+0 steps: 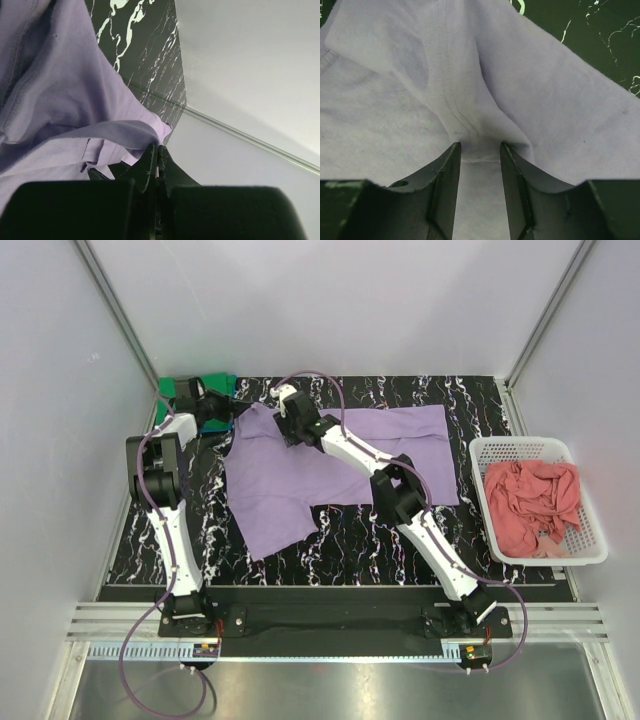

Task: Fold and stack the t-shirts
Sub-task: Fold the tshirt

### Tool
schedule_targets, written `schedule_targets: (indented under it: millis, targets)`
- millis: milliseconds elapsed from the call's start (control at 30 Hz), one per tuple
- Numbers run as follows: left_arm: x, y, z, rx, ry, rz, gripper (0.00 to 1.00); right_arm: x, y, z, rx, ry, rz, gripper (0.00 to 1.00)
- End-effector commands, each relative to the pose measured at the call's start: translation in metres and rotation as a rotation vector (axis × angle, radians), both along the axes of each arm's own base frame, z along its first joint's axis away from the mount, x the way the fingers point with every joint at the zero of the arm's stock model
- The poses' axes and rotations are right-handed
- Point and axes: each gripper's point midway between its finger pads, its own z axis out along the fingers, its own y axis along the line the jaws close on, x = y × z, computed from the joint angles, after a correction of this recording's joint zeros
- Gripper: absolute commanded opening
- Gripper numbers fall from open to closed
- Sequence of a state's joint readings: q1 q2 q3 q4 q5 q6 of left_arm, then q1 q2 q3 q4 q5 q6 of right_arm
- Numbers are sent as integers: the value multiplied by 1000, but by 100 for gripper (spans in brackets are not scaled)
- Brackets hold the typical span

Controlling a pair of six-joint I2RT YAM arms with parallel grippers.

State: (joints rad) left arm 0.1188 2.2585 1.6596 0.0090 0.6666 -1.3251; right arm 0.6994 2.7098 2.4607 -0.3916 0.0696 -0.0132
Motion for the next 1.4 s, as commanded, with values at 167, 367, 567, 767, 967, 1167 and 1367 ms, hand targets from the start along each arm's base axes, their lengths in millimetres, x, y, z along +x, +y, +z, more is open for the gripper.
schedule_targets:
  millis: [167, 367, 567, 767, 967, 1167, 1367]
  targets:
    - [-6, -4, 26, 17, -58, -20, 0, 1, 14, 11, 19, -38, -45, 45]
    - [-9, -7, 26, 12, -55, -31, 0, 0, 13, 8, 11, -20, -54, 46]
    - [-11, -10, 32, 7, -61, -38, 0, 1, 10, 5, -13, -18, -57, 45]
    - [-21, -17, 36, -4, -54, -56, 0, -1, 6, 1, -37, -9, -58, 37]
    - [-27, -18, 46, 2, -70, -65, 0, -3, 7, 0, -39, -1, -42, 16]
    - [-31, -17, 49, 60, -51, -106, 0, -5, 5, 11, -36, -10, -45, 0]
    - [-53, -1, 33, 196, 58, -127, 0, -6, -5, 66, -31, -101, -17, 0]
